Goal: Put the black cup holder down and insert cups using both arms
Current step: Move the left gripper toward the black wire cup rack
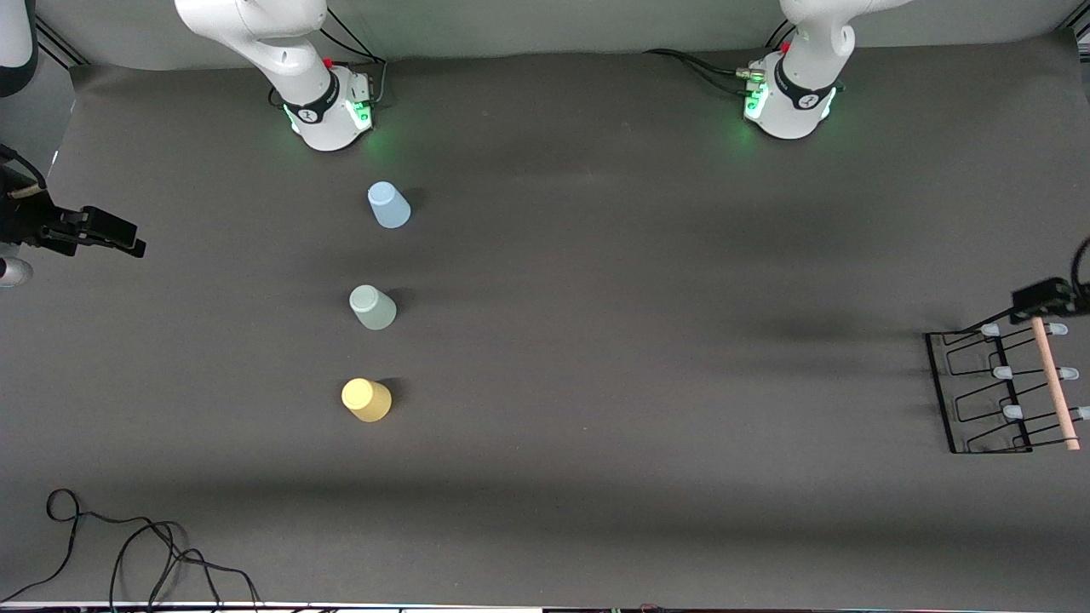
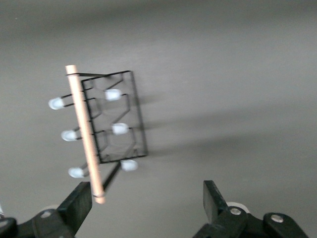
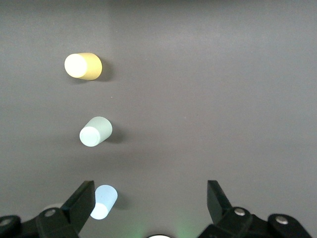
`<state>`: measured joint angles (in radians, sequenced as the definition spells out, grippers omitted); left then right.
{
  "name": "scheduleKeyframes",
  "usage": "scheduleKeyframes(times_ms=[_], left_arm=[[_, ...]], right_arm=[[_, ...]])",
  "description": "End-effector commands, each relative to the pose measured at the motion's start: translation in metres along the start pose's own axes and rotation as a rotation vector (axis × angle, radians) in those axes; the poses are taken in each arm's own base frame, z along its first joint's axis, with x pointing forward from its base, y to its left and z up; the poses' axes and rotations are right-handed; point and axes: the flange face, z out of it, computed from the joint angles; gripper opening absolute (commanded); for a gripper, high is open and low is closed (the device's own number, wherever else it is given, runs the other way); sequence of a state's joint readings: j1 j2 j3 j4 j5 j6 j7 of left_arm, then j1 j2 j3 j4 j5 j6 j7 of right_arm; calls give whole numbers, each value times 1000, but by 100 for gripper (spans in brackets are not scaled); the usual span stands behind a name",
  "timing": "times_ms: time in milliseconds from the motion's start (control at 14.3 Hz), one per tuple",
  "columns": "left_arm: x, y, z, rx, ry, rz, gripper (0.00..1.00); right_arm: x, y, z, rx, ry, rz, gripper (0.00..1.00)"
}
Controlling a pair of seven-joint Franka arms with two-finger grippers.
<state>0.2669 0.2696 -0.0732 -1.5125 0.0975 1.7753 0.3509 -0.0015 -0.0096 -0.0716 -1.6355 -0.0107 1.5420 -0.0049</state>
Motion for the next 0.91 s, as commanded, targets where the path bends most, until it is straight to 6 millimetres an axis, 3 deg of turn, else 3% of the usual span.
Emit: scheduleKeyframes(times_ms=[0,140,280,421,491,561,631,701,841], left_arm=[[-1,-46,40,-6,-9,45,100],[3,-56,84,-27,-38,41,98],[-5,-83,117,-45,-52,4,90],[-7,-89,143,-66,-87,18,74],[-12,-98,158,-79,-105,21,70],[-14,-98,165,-87,-118,22,60],[-14,-91,167,-87,-138,38,23],[-16,-92,170,-86,-153,44,3],[-18,-90,173,-81,-173,54,0]], right_arm=[[-6,2,-3,-3,5,-8,100],[-7,1,-3,-3,7,-5,100],[-7,0,-3,-3,6,-7,100],[-7,0,-3,-3,7,-7,100],[-7,0,-3,-3,7,-7,100],[-7,0,-3,-3,7,-7,100],[-8,0,-3,-3,6,-7,100],[-8,0,-3,-3,4,-7,100],[-8,0,-3,-3,6,-8,100]])
